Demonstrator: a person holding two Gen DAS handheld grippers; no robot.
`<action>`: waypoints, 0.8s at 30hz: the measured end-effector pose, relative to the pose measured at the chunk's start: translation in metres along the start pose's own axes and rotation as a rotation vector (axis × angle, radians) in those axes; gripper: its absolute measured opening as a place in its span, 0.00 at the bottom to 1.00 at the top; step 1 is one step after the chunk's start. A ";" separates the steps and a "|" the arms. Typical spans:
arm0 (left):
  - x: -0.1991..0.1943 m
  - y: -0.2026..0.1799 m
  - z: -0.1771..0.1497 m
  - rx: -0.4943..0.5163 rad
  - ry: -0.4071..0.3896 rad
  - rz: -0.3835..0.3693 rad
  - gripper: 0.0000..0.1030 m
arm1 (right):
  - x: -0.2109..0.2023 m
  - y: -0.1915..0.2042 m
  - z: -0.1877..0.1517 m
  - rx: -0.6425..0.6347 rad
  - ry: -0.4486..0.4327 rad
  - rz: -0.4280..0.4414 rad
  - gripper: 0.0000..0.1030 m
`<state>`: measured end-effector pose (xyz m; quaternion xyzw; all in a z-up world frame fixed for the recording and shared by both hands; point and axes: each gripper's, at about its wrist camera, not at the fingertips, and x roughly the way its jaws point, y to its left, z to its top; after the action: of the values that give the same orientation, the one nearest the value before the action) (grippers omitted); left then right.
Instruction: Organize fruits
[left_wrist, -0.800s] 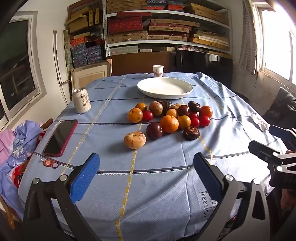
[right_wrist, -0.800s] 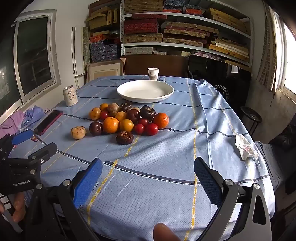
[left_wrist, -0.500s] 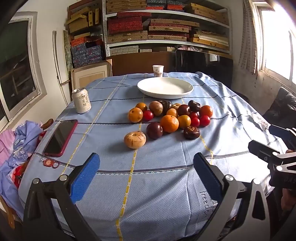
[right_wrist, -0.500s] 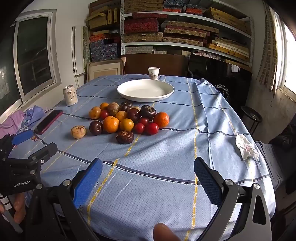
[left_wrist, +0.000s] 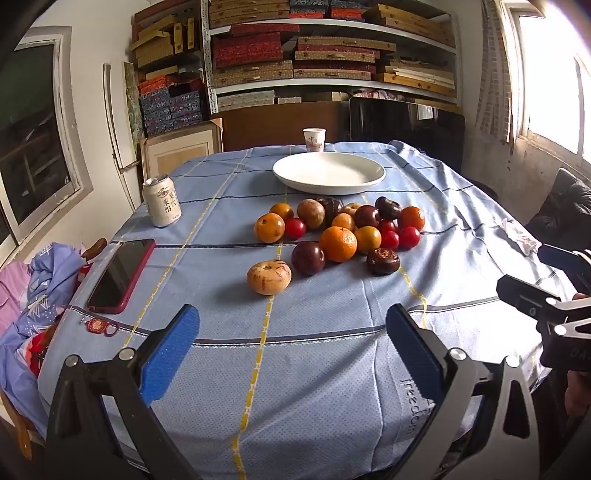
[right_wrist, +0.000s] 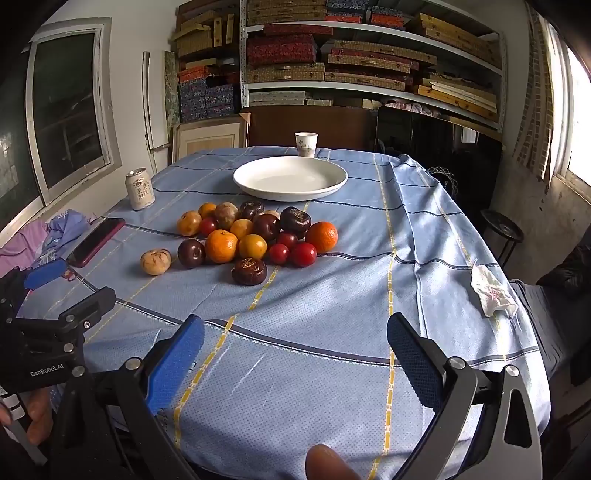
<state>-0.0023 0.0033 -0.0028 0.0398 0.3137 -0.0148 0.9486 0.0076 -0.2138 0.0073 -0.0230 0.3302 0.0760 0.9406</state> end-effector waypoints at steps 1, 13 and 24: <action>-0.001 -0.001 0.000 0.001 -0.001 0.000 0.96 | 0.002 0.000 -0.001 0.001 0.000 0.000 0.97; 0.002 -0.002 -0.001 0.010 0.000 0.007 0.96 | 0.002 0.001 0.000 0.001 0.004 0.001 0.97; 0.003 -0.003 -0.001 0.014 0.002 0.010 0.96 | 0.003 0.001 0.000 0.000 0.006 0.001 0.97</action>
<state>-0.0006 -0.0001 -0.0061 0.0480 0.3146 -0.0120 0.9479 0.0094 -0.2125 0.0053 -0.0229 0.3329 0.0763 0.9396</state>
